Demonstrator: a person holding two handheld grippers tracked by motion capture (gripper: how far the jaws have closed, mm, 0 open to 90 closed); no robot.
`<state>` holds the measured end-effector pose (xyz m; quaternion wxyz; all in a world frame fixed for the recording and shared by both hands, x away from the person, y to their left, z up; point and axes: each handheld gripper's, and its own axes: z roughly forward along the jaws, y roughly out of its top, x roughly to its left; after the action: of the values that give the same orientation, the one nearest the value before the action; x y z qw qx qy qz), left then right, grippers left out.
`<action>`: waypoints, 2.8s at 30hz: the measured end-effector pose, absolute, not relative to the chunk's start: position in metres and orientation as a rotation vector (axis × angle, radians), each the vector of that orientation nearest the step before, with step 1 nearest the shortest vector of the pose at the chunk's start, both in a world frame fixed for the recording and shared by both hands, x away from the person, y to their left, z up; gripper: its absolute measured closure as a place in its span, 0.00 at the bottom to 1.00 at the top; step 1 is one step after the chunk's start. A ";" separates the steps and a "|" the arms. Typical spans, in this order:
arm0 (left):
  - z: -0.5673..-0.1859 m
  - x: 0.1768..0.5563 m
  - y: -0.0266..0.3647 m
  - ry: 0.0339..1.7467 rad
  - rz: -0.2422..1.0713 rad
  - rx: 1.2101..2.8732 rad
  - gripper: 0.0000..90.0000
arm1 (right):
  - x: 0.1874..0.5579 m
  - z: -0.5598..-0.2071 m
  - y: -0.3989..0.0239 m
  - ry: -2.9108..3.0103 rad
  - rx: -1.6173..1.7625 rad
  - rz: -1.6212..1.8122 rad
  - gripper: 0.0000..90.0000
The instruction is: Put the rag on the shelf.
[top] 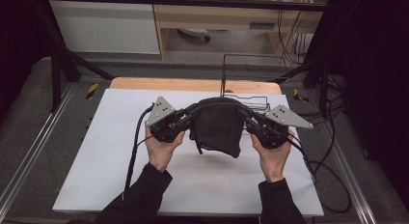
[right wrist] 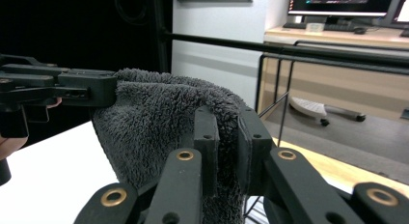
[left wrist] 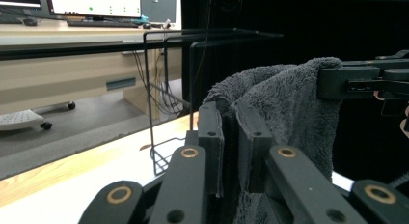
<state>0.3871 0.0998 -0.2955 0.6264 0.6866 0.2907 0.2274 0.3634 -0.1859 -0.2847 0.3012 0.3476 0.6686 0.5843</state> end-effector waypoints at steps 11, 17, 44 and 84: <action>-0.278 0.393 0.077 0.634 0.529 1.536 0.91 | 0.359 -0.269 -0.204 1.683 0.921 1.558 0.90; -0.265 0.398 0.063 0.611 0.527 1.510 0.91 | 0.358 -0.256 -0.215 1.622 0.924 1.559 0.90; -0.206 0.426 0.022 0.541 0.564 1.388 0.91 | 0.376 -0.192 -0.243 1.410 0.903 1.562 0.91; -0.119 0.488 -0.002 0.562 0.659 1.345 0.91 | 0.457 -0.112 -0.255 1.336 0.871 1.551 0.91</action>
<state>0.4877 -0.0015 -0.1191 0.6968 0.6030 0.2521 0.2956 0.4566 -0.2552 -0.1115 0.4425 0.3511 0.5386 0.6251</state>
